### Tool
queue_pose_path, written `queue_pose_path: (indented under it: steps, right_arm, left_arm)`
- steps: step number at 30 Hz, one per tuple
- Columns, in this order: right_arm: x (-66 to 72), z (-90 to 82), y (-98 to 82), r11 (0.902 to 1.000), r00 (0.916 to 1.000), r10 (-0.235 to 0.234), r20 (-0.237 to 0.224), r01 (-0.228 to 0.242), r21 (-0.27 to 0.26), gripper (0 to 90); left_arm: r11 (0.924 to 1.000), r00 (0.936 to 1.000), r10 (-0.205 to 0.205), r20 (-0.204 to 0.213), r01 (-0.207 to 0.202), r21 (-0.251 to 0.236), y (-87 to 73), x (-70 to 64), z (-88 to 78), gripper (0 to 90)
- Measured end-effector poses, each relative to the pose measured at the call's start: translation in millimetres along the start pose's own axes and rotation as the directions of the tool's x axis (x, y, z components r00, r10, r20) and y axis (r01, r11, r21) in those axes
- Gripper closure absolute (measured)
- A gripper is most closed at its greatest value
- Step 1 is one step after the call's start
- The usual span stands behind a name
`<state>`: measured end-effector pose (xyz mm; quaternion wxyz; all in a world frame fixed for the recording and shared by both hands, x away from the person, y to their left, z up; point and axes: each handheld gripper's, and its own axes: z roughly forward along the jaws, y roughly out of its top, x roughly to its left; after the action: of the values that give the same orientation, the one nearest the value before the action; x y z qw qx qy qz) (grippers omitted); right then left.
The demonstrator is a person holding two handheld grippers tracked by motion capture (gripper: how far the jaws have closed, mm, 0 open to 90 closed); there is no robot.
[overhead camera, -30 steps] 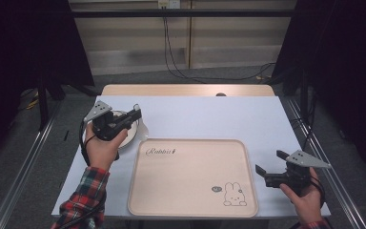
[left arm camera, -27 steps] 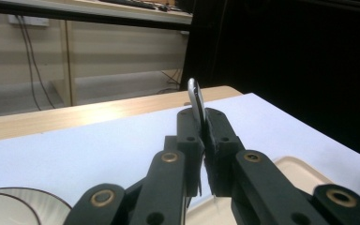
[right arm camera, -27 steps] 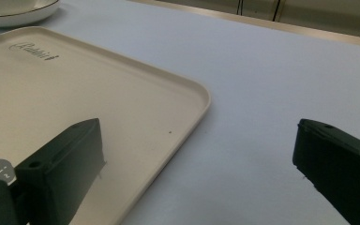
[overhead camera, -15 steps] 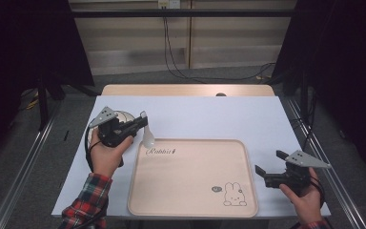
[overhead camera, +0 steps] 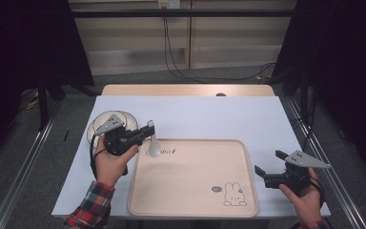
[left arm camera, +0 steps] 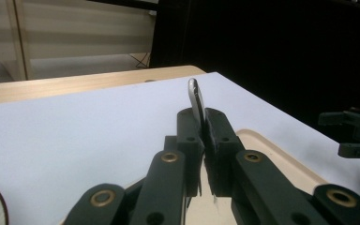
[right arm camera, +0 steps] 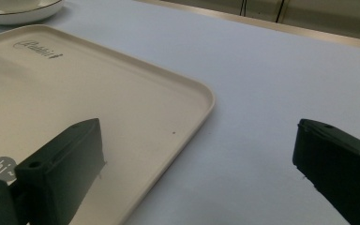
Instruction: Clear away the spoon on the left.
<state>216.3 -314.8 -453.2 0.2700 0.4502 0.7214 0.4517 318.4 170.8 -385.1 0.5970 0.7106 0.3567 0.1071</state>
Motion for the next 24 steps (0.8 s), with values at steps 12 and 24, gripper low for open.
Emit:
queue_pose_path:
  steps: [12, 24]
  right_arm:
    - [0.7, 0.2, 0.2, 1.0000, 1.0000, -0.003, 0.001, 0.003, -0.003, 1.8]
    - [1.1, 0.5, 0.2, 1.0000, 1.0000, -0.003, -0.002, 0.003, 0.000, 1.8]
  left_arm:
    - [0.9996, 0.9996, -0.012, 0.026, 0.011, 0.027, -11.5, -7.2, 2.4, 85.6]
    - [0.9990, 0.9972, -0.009, 0.075, 0.005, 0.044, -20.2, -12.7, 2.3, 85.6]
